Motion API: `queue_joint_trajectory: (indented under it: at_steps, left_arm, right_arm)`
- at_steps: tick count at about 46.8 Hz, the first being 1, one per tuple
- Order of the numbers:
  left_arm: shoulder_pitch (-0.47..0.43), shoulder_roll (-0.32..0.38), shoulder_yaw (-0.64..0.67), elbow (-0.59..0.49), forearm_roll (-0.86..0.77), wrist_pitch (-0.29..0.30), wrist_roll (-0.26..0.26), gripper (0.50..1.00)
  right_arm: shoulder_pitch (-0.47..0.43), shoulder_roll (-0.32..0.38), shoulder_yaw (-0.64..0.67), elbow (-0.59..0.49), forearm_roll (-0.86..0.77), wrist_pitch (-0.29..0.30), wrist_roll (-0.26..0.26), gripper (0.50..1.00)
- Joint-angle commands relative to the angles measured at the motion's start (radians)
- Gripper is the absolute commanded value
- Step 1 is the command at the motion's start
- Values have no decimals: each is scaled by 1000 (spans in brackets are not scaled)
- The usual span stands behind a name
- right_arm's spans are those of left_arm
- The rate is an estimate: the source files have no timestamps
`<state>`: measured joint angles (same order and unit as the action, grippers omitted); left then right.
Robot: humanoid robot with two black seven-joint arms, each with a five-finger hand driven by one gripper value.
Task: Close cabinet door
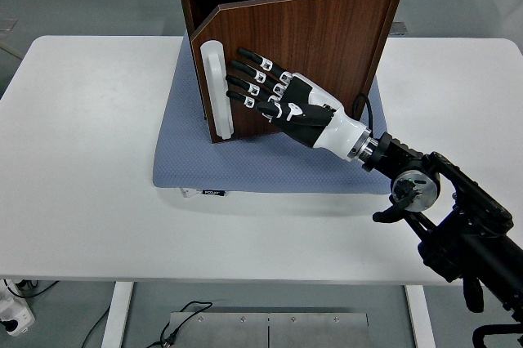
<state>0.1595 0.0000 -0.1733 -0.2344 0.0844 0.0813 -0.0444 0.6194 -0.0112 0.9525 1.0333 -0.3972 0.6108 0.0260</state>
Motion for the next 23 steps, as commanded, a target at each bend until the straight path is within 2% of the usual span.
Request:
queue_joint_trajectory:
  at_steps: [1,23]
  left_arm:
    - [0,0,0,0,0,0,0,1000]
    - [0,0,0,1,0,0,0,1000]
  right_arm:
    - [13,11,0,-28,0,0,0,1000]
    - [88,11,3,-176,9,0,0,1000]
